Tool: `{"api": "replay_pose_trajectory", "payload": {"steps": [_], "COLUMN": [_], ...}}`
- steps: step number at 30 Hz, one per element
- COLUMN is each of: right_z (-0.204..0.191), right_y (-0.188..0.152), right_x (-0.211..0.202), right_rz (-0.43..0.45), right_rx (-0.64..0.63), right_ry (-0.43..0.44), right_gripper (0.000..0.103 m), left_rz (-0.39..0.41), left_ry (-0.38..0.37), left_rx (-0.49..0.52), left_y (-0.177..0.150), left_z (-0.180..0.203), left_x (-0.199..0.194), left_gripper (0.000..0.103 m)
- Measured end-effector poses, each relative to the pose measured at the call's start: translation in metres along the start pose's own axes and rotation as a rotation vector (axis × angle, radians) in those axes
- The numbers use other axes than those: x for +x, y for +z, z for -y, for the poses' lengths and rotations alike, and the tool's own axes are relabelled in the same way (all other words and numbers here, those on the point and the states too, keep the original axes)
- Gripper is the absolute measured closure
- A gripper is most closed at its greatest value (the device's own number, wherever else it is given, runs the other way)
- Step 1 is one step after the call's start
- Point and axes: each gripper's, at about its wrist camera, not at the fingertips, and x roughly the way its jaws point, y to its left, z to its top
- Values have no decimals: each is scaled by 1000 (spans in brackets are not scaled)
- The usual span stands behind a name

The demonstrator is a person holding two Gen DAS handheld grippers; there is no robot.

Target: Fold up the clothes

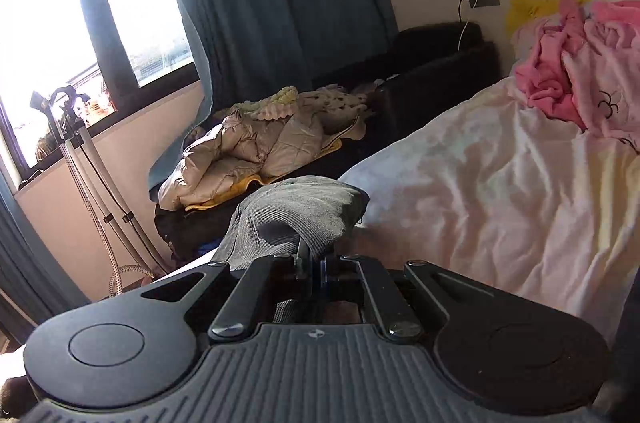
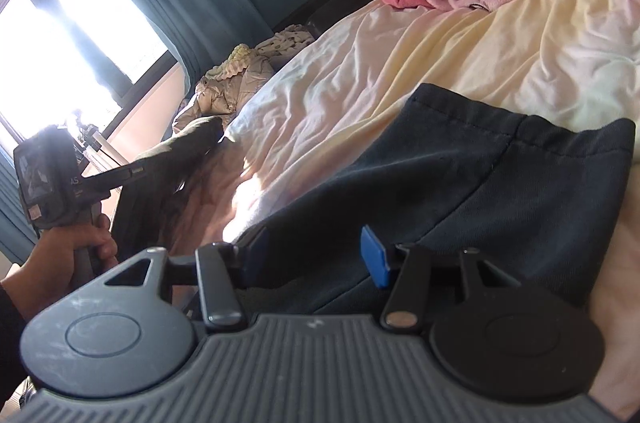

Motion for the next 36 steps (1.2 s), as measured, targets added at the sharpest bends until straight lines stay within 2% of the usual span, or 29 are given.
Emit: {"api": "replay_pose_trajectory", "payload": {"steps": [3,5,7,12,13,15,16,17,21,27,31,36], "right_z": [0,2,4,5,4,1,-1,-4,-14,-43,-57,-69], "right_y": [2,4,6,4,3,0,-2,-3,-11,-26,-36,-50], "right_x": [-3,-5,-7,-6,-5,-4,-2,-1,4,-1,-6,-13], "right_rz": [12,20,29,16,10,8,9,7,1,64,86,109], "right_rx": [-3,4,8,-4,-10,-30,-41,-52,-97,-284,-364,-409], "right_ry": [-13,-18,-21,-11,-6,-1,4,5,11,1,11,25], "right_gripper": [50,50,50,50,50,50,50,50,50,50,50,50], "left_rz": [1,-16,-45,-122,-134,-162,-158,-143,-126,-94,-116,-131], "left_ry": [-120,-164,-177,-138,-133,-127,-121,-114,-96,-4,64,119], "left_rx": [-17,-48,-84,-188,-217,-252,-259,-266,-319,-354,-479,-559], "left_y": [2,-11,-31,-66,-69,-73,-75,-77,-81,-99,-135,-178], "left_z": [22,37,47,49,46,43,41,38,16,-22,-48,-63], "left_x": [-33,-50,-57,-53,-54,-60,-67,-76,-116,-191,-243,-273], "left_gripper": [99,99,99,96,92,72,56,48,45,32,24,23]}}
